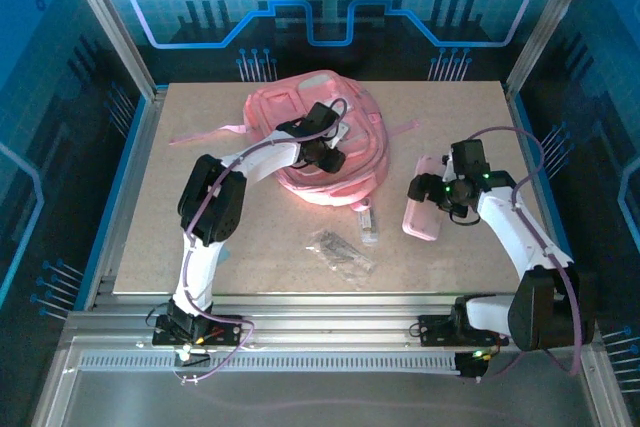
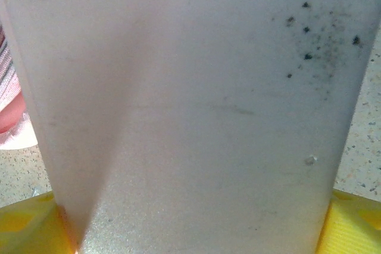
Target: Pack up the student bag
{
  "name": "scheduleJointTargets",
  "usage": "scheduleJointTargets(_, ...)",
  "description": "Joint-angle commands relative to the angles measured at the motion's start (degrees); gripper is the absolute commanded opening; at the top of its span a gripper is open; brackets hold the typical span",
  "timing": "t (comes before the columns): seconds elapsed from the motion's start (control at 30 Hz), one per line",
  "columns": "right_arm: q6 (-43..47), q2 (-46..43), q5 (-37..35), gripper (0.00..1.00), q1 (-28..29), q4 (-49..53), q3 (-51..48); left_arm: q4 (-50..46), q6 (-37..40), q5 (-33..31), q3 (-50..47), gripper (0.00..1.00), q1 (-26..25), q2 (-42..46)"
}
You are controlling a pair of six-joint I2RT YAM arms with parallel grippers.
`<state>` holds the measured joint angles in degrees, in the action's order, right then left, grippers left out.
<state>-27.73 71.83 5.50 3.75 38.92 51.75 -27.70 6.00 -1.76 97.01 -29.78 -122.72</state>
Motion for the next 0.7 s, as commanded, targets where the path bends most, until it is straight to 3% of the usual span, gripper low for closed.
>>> scheduleJointTargets(0.0, 1.01, -1.77, 2.34, 0.56, -1.02, -0.68, 0.79, -3.6, -0.25, -0.76, 0.47, 0.0, 1.28, -0.74)
scheduleJointTargets(0.17, -0.19, -1.61, 4.93, 0.54, -1.02, -1.81, 1.97, -2.88, -1.29, 0.55, 1.66, 0.0, 1.93, 4.42)
scheduleJointTargets(0.47, -5.92, 2.36, 9.19, 0.54, 2.03, -9.07, 6.68, -10.03, -12.03, 17.51, 15.99, 0.0, 7.81, 8.74)
scheduleJointTargets(0.67, -12.22, 10.86, 11.08, 0.55, 6.06, -14.18, 13.4, -10.27, -16.48, 23.67, 21.23, 0.0, 10.26, 7.92)
